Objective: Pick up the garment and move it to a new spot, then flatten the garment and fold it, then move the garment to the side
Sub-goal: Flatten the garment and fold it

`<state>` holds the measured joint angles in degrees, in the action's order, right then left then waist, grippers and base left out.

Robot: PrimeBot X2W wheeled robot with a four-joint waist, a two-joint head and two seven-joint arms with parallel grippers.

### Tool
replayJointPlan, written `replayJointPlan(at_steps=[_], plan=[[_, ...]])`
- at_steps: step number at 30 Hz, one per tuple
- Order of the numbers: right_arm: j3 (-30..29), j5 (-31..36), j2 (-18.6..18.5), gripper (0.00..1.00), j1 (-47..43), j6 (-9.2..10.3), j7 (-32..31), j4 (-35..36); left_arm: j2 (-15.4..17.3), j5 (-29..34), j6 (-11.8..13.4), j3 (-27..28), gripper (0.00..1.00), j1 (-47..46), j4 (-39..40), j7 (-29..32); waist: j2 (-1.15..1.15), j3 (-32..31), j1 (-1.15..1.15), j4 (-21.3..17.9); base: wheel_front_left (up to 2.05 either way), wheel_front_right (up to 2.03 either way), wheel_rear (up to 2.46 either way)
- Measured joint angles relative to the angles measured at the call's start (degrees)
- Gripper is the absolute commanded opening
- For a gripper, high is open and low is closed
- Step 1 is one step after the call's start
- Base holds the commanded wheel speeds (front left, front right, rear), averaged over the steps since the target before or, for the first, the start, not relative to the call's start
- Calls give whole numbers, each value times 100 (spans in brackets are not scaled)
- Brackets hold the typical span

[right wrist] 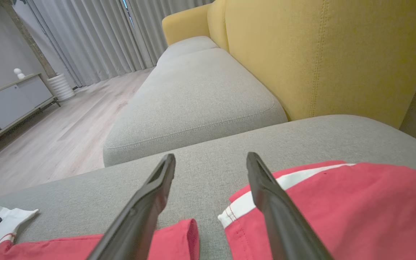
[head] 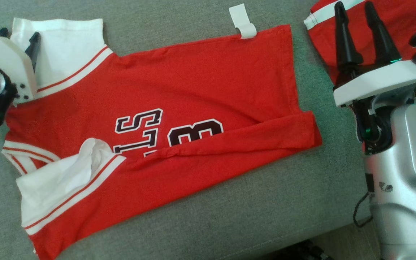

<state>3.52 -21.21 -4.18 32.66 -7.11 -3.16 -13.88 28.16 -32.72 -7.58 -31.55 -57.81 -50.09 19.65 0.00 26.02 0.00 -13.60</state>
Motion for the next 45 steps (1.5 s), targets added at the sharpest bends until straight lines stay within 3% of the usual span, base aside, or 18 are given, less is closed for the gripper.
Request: replayJointPlan(at_steps=[5, 6, 7, 8, 11, 15, 21, 26, 37, 45], plan=[[-8, 1, -1, 100, 63, 0, 15, -24, -24, -475, 0, -30, 100, -292, -148, 398, 0, 110, 0, -21, 0, 0, 0], [-12, 2, -1, 100, 97, 0, 15, -26, -35, -599, 0, -52, 63, -315, -138, 486, 0, 118, 0, -23, 0, 0, 0], [-22, 2, -3, 100, 117, 0, 15, -24, -38, -687, 0, -85, 10, -324, -116, 554, 0, 123, 0, -19, 0, 0, 0], [-40, 2, -9, 100, 127, 0, 15, -26, -37, -740, 0, -170, 0, -325, -68, 589, 0, 125, 0, -9, 0, 0, 0], [-104, 22, -35, 100, 135, 0, 15, -78, -104, -883, 0, -290, 0, -321, 37, 532, 0, 98, 1, 51, 0, 0, 0], [-113, 60, -105, 100, 191, 0, 12, -175, -153, -915, 0, -425, 0, -236, 121, 25, 0, -25, 0, 163, 0, 0, 0], [38, -125, -476, 100, 234, 0, -175, -479, -277, -913, 0, -575, 0, -154, 533, -1076, 0, -270, 0, 467, 0, 0, 0], [428, -296, -893, 100, 283, 0, -414, -957, -371, -855, 0, -750, 0, 44, 1034, -1548, 0, -485, 0, 840, 0, 0, 0], [1095, -558, -1489, 100, 486, 0, -856, -2393, -242, -855, 74, -995, 0, 883, 2283, -1607, 0, -793, -1, 1621, 0, 0, 0], [1494, -611, -1668, 100, 917, 0, -956, -3071, -187, -866, 209, -1127, 0, 1130, 2869, -1390, 0, -739, 0, 1809, 0, 0, 0]])
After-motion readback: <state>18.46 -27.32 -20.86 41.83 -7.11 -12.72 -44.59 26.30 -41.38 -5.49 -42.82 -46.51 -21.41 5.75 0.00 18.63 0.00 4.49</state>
